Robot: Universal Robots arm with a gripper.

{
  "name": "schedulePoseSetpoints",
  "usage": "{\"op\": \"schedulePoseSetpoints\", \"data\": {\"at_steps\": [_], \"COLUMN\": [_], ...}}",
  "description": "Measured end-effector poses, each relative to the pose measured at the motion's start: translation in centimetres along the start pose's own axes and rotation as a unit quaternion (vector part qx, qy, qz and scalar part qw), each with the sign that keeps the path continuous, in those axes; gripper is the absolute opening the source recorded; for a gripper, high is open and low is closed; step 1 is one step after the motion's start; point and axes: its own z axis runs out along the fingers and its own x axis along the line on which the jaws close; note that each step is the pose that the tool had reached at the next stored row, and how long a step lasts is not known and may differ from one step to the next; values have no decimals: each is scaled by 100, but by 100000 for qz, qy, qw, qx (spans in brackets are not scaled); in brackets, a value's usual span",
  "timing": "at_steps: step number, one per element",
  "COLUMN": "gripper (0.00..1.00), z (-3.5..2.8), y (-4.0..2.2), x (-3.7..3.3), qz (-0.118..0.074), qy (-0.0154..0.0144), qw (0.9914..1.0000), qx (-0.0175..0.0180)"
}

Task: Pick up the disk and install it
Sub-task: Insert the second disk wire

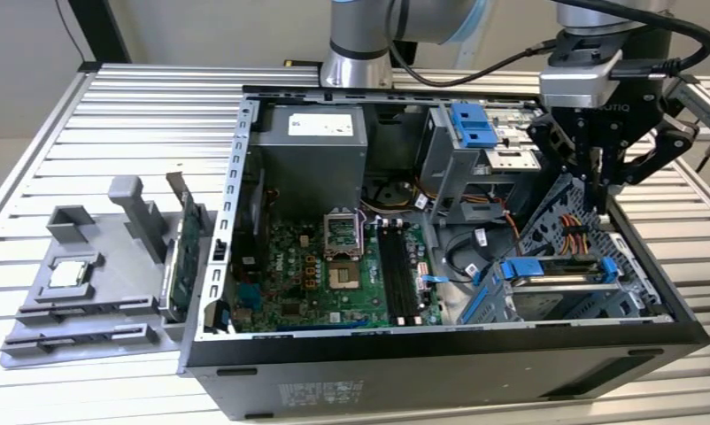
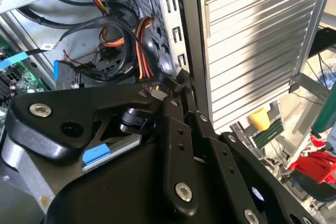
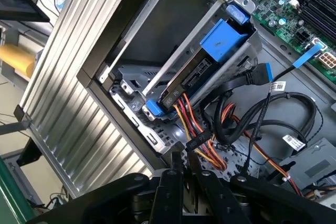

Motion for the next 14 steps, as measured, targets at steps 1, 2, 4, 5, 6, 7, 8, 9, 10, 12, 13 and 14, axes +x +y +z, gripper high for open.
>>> {"op": "schedulePoseSetpoints", "data": {"at_steps": [1, 2, 4, 5, 6, 7, 8, 9, 10, 12, 13, 14], "gripper": [0, 0, 0, 0, 0, 0, 0, 0, 0, 0, 0, 0], "z": [-3, -1, 3, 3, 0, -3, -4, -8, -12, -14, -10, -5], "y": [6, 15, 30, 40, 54, 70, 86, 102, 119, 154, 175, 195], "x": [4, 12, 18, 15, 13, 8, 6, -4, -17, -44, -65, -86], "qz": [56, 74, 151, 192, 210, 234, 263, 295, 336, 442, 509, 566], "qy": [-77, -111, -58, -5, 43, 89, 98, 127, 208, 315, 380, 421], "qw": [100000, 100000, 100000, 100000, 99999, 99999, 99999, 99999, 99999, 99998, 99998, 99997], "qx": [48, 75, 159, 225, 252, 287, 293, 297, 284, 285, 252, 232]}}
